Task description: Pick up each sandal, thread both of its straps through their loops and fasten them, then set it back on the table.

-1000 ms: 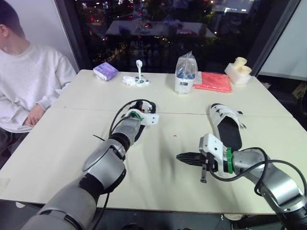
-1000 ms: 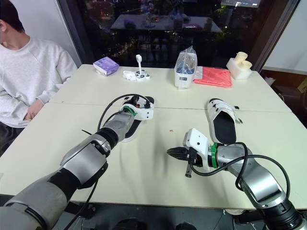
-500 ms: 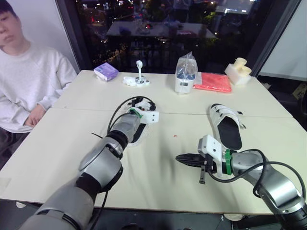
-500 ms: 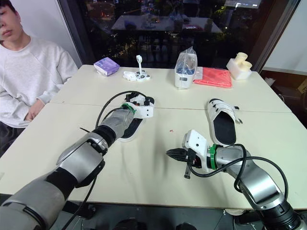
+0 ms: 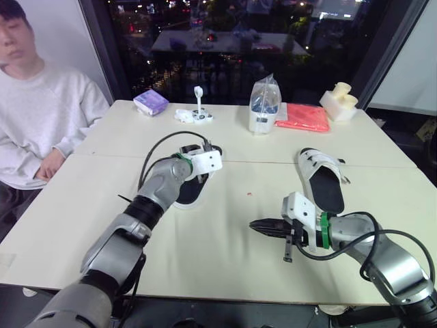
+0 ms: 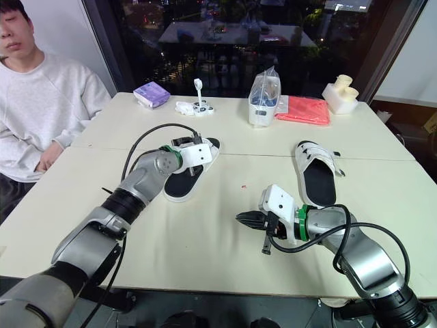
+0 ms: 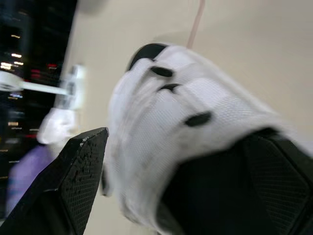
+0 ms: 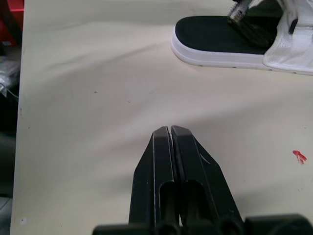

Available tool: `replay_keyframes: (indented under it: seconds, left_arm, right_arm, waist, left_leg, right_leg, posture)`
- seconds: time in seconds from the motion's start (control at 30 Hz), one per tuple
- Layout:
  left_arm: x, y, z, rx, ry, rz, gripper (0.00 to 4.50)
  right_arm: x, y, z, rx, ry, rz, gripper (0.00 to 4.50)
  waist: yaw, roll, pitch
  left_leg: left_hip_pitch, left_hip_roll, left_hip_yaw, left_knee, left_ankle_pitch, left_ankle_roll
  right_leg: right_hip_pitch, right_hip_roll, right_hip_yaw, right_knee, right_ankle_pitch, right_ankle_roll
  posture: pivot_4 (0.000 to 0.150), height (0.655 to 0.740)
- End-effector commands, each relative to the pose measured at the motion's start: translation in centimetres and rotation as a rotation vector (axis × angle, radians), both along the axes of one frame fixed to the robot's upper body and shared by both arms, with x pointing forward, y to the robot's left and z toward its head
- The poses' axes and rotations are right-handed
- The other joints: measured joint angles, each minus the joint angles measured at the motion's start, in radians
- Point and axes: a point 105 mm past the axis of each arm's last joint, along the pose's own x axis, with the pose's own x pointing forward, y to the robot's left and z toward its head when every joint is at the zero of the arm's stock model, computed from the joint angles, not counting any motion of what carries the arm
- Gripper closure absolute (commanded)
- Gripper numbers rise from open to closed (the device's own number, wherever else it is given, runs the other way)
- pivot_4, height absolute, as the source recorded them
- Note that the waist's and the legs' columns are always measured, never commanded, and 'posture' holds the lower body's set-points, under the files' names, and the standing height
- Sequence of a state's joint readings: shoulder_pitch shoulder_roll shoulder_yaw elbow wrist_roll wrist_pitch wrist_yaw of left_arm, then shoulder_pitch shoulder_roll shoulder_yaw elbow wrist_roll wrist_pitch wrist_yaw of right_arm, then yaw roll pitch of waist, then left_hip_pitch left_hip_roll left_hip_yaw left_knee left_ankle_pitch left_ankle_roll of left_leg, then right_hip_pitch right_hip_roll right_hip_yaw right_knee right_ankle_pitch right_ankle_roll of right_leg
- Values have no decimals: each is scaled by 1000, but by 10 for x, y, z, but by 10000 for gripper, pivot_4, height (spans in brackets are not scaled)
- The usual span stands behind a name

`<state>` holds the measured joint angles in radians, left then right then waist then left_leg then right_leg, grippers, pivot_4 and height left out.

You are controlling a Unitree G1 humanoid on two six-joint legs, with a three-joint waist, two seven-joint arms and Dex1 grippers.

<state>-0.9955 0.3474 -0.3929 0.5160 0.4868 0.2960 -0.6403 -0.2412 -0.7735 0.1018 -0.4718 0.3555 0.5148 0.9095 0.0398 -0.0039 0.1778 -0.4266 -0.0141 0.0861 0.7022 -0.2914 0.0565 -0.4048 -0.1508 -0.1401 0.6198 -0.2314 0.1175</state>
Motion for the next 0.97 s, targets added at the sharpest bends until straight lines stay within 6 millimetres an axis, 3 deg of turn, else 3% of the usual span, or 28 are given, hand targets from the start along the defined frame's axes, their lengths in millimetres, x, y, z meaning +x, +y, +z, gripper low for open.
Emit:
replay_keyframes:
  seconds: [0.03, 0.17, 0.27, 0.47, 0.6, 0.77, 0.97]
  left_arm:
    - [-21, -8, 30, -188, 87, -82, 235]
    - [-40, 1, 51, -408, 210, -124, 235]
    - [-56, 9, 65, -582, 197, -217, 235]
    - [-102, 22, 34, -598, 444, -323, 235]
    - [-112, 29, 24, -732, 480, -314, 235]
    - [-121, 36, 5, -668, 479, -305, 235]
    - [-136, 44, 2, -705, 534, -325, 235]
  right_arm:
    - [1, -1, 12, 0, -52, 15, 45000]
    - [3, -3, 15, 2, -57, 22, 45000]
    - [6, -6, 21, 22, -67, 18, 45000]
    - [14, -23, 45, 56, -111, -41, 45000]
    - [14, -38, 57, 50, -134, -81, 45000]
    - [10, -52, 58, 29, -128, -119, 45000]
    - [8, -69, 72, 48, -130, -185, 45000]
  waist:
    - [-1, 0, 0]
    - [-5, 0, 0]
    - [-8, 1, 0]
    - [-23, 1, 0]
    - [-23, 1, 0]
    - [-27, 2, 0]
    - [-25, 2, 0]
  left_leg:
    - [0, 0, 0, 0, 0, 0]
    - [0, 0, 0, 0, 0, -1]
    - [1, 1, 0, 0, 1, -1]
    - [2, 1, -1, -1, 1, -2]
    - [2, 0, -2, 0, 1, -2]
    - [5, 1, -2, -2, 1, -2]
    - [5, 1, -1, -2, 1, -2]
  right_leg:
    - [0, 0, 0, 0, 0, 0]
    - [0, 0, 0, 0, 0, 0]
    - [0, 1, 0, 0, 0, 0]
    - [1, 1, 0, 0, 0, 0]
    - [3, 0, 0, -1, 0, 0]
    - [4, 1, 0, -1, 0, 0]
    - [4, 1, 1, -1, 0, 0]
  posture:
    - [1500, 7400]
    - [1500, 7400]
    - [1500, 7400]
    - [1500, 7400]
    - [1500, 7400]
    - [1500, 7400]
    - [1500, 7400]
